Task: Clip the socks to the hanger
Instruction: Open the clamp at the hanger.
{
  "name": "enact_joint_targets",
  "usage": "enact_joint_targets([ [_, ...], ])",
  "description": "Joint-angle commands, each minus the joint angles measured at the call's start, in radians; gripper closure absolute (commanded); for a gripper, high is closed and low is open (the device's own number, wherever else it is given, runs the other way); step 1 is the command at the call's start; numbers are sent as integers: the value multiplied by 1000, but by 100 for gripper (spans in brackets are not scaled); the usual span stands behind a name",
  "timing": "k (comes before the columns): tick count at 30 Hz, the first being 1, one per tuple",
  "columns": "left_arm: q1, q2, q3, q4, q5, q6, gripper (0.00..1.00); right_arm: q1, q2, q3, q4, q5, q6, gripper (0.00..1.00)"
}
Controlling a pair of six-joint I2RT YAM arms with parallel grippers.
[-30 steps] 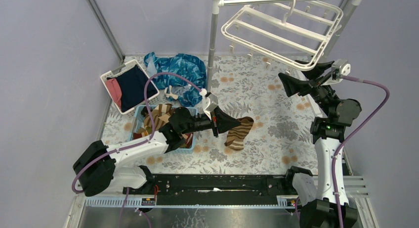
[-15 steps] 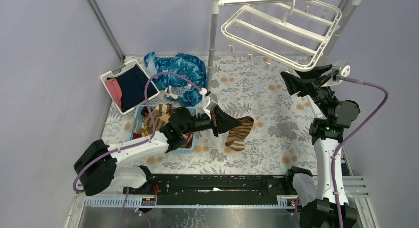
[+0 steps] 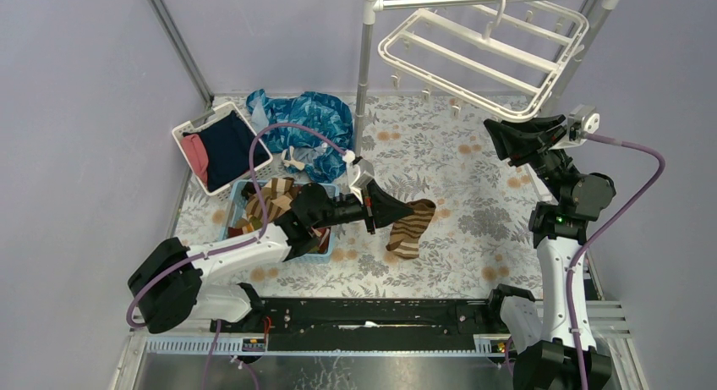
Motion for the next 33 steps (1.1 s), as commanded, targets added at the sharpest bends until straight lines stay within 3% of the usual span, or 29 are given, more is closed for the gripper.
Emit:
enact_joint_targets([
  [1,1,18,35,63,1,-10,100,7,-15,0,64,8,10,58],
  [3,0,23,42,65,5,-11,100,6,-18,-3,64,18,11,49],
  [8,1,27,42,71,6,-19,100,6,-17,-8,76,33,10,44],
  [33,1,35,29,104,0,-57,100,7,-12,-20,125,104,37,41],
])
